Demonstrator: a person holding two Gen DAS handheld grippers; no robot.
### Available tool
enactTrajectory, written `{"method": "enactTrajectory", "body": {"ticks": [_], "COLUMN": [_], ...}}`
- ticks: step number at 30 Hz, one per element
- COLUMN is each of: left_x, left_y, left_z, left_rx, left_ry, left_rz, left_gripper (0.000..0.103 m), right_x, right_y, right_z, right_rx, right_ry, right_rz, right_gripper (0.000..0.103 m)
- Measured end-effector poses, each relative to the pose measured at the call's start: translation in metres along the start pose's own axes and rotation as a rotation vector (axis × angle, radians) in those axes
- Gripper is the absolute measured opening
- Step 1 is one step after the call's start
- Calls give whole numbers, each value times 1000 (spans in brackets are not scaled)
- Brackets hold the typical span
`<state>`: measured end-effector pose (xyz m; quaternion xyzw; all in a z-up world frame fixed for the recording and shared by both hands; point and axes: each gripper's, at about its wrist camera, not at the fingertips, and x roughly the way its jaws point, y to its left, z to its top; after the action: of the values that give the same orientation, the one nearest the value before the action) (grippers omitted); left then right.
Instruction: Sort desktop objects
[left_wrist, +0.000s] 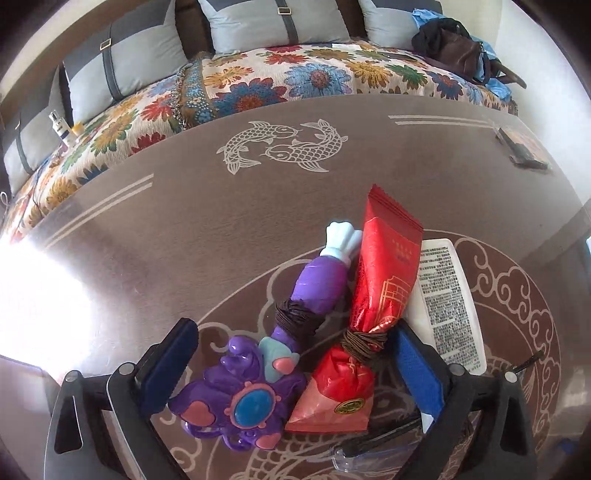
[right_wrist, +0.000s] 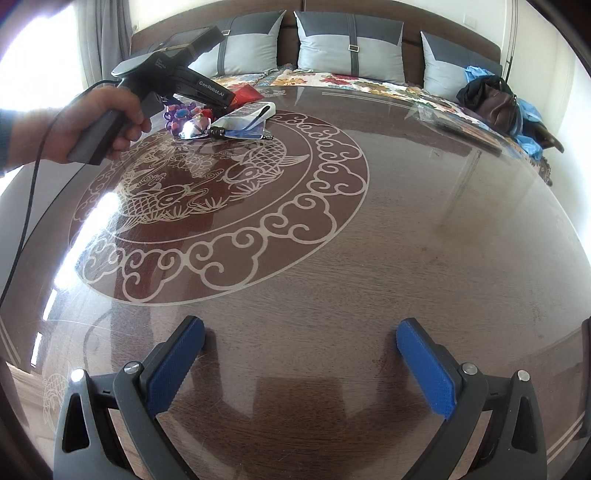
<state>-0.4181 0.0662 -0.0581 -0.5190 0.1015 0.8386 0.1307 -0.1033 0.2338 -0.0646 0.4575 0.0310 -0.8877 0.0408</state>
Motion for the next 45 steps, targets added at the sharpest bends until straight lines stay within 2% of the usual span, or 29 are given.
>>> {"method": "enactTrajectory", "body": {"ticks": [1,2,4,6,10,12,13,14,16,18,23,29,31,33,35,37,45], "left_x": [-4,-8,-15,-28,-63,-83,-91,-99,-116,-127,-132,-108,-105,-104,-103,-102,-101], "left_y": [1,1,4,8,6,0,-2,-2,3,13,45,39,36,38,37,41,42], "left_z": [-3,-8,-21,-45,-120,-160,-178,-192,-216,-231,-239,-231,-229,-231,-235,-234,-233], "left_rx": [-11,-22,-63,-114,-226,-253,-261,-267,-282,-319,-414,-276,-244,-259,-271,-302,-297], "left_ry": [-26,-40,-52,-63,-66,-61,-57,-57,-99,-137,-150,-75,-91,-112,-138,-128,-130], "left_rz": [-16,-6,-4,-6,0,6,8,4,24,28,-19,94,118,116,142,138,131], "left_gripper": [70,57,43,42,42,47,57,73,89,89,89,89,91,91,99,103,103], "right_x": [0,0,0,1,1,2,2,2,2,2,2,2,2,2,2,2,2], "right_y": [-1,-1,-1,0,0,0,0,0,0,0,0,0,0,0,-1,-1,-1], "right_z": [0,0,1,1,2,2,2,2,2,2,2,2,2,2,2,2,2], "right_rx": [0,0,1,2,3,3,3,3,3,3,3,3,3,3,3,3,3], "right_ry": [0,0,0,1,1,1,0,1,0,0,0,0,0,1,0,1,0], "right_rz": [0,0,0,0,-1,-1,-1,-1,-1,-1,-1,-1,-1,-1,-1,-1,-1], "right_gripper": [103,103,103,103,103,103,103,103,103,103,103,103,103,103,103,103,103]}}
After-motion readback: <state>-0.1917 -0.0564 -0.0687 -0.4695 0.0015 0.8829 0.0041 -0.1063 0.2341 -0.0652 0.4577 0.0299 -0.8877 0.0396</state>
